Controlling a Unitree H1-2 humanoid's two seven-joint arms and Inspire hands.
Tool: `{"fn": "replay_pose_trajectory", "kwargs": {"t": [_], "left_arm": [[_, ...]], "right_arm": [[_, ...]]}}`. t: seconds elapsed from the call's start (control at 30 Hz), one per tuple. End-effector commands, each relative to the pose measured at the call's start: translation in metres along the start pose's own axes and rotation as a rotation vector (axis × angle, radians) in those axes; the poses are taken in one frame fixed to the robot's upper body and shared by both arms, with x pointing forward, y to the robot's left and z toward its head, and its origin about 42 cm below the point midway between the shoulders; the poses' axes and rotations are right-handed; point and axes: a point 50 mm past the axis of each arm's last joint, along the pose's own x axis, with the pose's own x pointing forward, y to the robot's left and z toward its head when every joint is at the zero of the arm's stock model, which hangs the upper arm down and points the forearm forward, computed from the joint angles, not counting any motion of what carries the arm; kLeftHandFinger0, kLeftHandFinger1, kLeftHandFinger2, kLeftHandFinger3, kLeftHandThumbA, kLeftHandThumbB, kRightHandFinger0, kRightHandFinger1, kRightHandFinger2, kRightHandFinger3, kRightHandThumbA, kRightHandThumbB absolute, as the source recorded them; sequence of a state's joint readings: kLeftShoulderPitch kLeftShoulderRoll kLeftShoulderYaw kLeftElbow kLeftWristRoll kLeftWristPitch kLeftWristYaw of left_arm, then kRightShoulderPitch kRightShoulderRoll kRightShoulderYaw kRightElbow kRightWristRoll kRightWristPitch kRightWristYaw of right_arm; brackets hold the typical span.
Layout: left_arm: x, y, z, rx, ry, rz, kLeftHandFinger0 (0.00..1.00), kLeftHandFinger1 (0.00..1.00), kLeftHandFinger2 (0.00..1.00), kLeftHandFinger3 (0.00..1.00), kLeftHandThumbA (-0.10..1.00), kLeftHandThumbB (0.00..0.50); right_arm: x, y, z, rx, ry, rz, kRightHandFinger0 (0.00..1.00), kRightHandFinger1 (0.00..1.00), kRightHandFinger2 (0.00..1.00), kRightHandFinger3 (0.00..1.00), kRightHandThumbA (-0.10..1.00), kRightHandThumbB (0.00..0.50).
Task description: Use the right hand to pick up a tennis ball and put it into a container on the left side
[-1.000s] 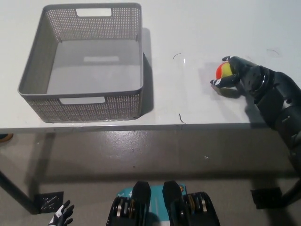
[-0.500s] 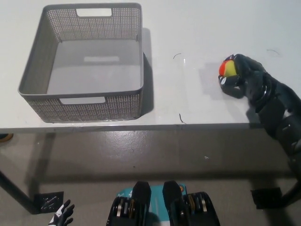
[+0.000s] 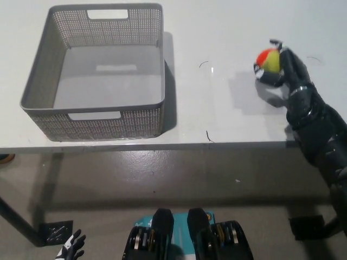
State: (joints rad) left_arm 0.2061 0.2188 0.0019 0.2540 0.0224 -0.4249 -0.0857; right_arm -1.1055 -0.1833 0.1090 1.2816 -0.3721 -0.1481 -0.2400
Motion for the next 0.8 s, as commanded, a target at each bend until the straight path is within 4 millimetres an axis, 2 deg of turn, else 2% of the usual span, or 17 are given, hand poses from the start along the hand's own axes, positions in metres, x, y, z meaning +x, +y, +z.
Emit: {"fn": "replay_pose_trajectory", "kwargs": {"t": [0.0, 0.23, 0.27, 0.33, 0.37, 0.47, 0.6, 0.7, 0.73, 0.77], "left_arm": [[-0.002, 0.008, 0.006, 0.029, -0.049, 0.005, 1.0, 1.0, 1.0, 1.0, 1.0, 0.319], [-0.003, 0.007, 0.002, 0.028, -0.036, 0.002, 1.0, 1.0, 1.0, 1.0, 1.0, 0.322], [-0.003, 0.007, 0.002, 0.024, -0.037, 0.001, 1.0, 1.0, 1.0, 1.0, 1.0, 0.326], [-0.003, 0.007, 0.002, 0.026, -0.037, 0.0, 1.0, 1.0, 1.0, 1.0, 1.0, 0.325], [-0.003, 0.007, 0.002, 0.026, -0.037, 0.0, 1.0, 1.0, 1.0, 1.0, 1.0, 0.312], [-0.003, 0.008, 0.002, 0.025, -0.036, 0.005, 1.0, 1.0, 1.0, 1.0, 1.0, 0.332], [-0.008, 0.003, -0.001, 0.024, -0.025, -0.004, 1.0, 1.0, 1.0, 1.0, 1.0, 0.327], [-0.006, 0.001, -0.001, 0.02, -0.027, -0.017, 1.0, 1.0, 1.0, 1.0, 1.0, 0.294], [-0.004, 0.002, -0.001, 0.021, -0.028, -0.024, 1.0, 1.0, 1.0, 1.0, 1.0, 0.299], [-0.003, 0.002, 0.0, 0.017, -0.031, -0.03, 1.0, 1.0, 1.0, 1.0, 1.0, 0.306]], "right_arm": [[0.02, -0.031, 0.096, 0.163, -0.263, -0.107, 0.04, 0.51, 0.88, 0.93, -0.1, 0.109], [0.008, -0.03, 0.169, 0.19, -0.441, -0.08, 0.04, 0.55, 0.89, 0.94, -0.1, 0.102], [0.004, -0.029, 0.183, 0.19, -0.462, -0.079, 0.03, 0.55, 0.9, 0.97, -0.1, 0.099], [0.001, -0.028, 0.196, 0.192, -0.483, -0.076, 0.01, 0.53, 0.89, 0.98, -0.1, 0.099], [-0.004, -0.025, 0.215, 0.204, -0.523, -0.067, 0.0, 0.53, 0.88, 0.98, -0.1, 0.107], [-0.011, -0.015, 0.255, 0.219, -0.574, -0.036, 0.0, 0.52, 0.86, 0.98, -0.1, 0.116], [-0.023, 0.003, 0.288, 0.213, -0.633, -0.014, 0.0, 0.45, 0.8, 0.93, -0.1, 0.118], [-0.029, 0.019, 0.309, 0.219, -0.652, 0.03, 0.0, 0.43, 0.79, 0.93, -0.1, 0.156], [-0.031, 0.025, 0.315, 0.214, -0.667, 0.042, 0.0, 0.41, 0.79, 0.92, -0.1, 0.17], [-0.031, 0.028, 0.318, 0.209, -0.67, 0.043, 0.0, 0.4, 0.78, 0.92, -0.1, 0.159]]}}
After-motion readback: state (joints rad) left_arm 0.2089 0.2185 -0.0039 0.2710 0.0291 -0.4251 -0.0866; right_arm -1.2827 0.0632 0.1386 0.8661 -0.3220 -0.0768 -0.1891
